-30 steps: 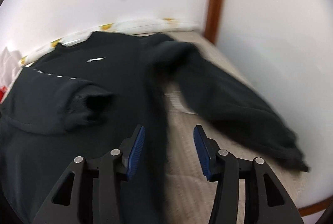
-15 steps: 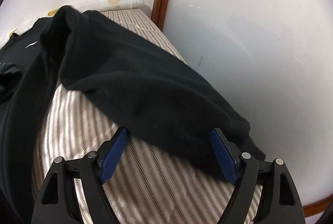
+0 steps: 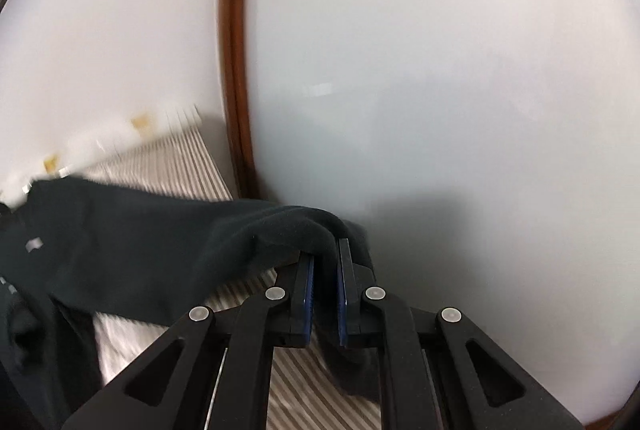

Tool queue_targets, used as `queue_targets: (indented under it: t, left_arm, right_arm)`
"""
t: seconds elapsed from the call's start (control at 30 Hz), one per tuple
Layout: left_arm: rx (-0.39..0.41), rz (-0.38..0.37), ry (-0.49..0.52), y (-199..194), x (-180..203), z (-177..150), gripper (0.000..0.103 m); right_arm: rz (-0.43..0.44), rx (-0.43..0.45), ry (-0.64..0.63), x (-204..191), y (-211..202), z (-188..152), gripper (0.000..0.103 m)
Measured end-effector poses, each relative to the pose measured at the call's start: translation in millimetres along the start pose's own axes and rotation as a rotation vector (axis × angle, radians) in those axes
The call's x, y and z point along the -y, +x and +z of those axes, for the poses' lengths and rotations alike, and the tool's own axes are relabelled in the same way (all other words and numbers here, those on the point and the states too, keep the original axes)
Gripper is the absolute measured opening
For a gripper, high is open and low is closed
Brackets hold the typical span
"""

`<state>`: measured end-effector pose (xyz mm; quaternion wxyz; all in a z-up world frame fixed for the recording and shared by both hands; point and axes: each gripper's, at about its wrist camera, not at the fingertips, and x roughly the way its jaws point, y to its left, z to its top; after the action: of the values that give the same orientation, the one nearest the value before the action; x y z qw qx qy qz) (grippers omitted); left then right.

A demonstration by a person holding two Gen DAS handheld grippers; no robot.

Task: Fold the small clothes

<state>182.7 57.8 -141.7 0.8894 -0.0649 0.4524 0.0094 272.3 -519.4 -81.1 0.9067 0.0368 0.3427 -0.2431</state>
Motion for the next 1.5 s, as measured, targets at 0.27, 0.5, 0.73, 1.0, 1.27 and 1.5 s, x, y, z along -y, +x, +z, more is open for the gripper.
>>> queue_targets:
  t: [0.27,0.5,0.73,1.0,1.27,1.5]
  left_arm:
    - [0.015,-0.016,-0.037,-6.2,-21.6,0.8,0.062]
    - [0.037,-0.007,-0.050,-10.3,-41.4,0.7,0.066]
    - [0.028,-0.033,-0.116,-2.5,-64.4,-4.0,0.066]
    - [0.020,-0.035,-0.093,-2.9,-66.6,-6.7,0.066]
    - [0.029,-0.085,-0.020,1.0,-25.3,8.6,0.066]
    - [0.035,-0.125,0.136,9.5,53.0,26.8,0.066]
  right_arm:
    - [0.264,0.230,-0.149,-127.6,-112.9,41.6,0.009]
    - [0.583,0.269,-0.313,-269.2,-193.4,24.2,0.010]
    - [0.647,0.169,-0.527,-388.4,-185.0,-47.1,0.011]
    - [0.581,0.004,-0.499,-398.6,-131.4,-91.9,0.040]
    - [0.590,-0.189,-0.514,-340.7,-114.0,-115.5,0.087]
    - [0.569,-0.121,-0.463,-246.2,-142.0,-123.4,0.088]
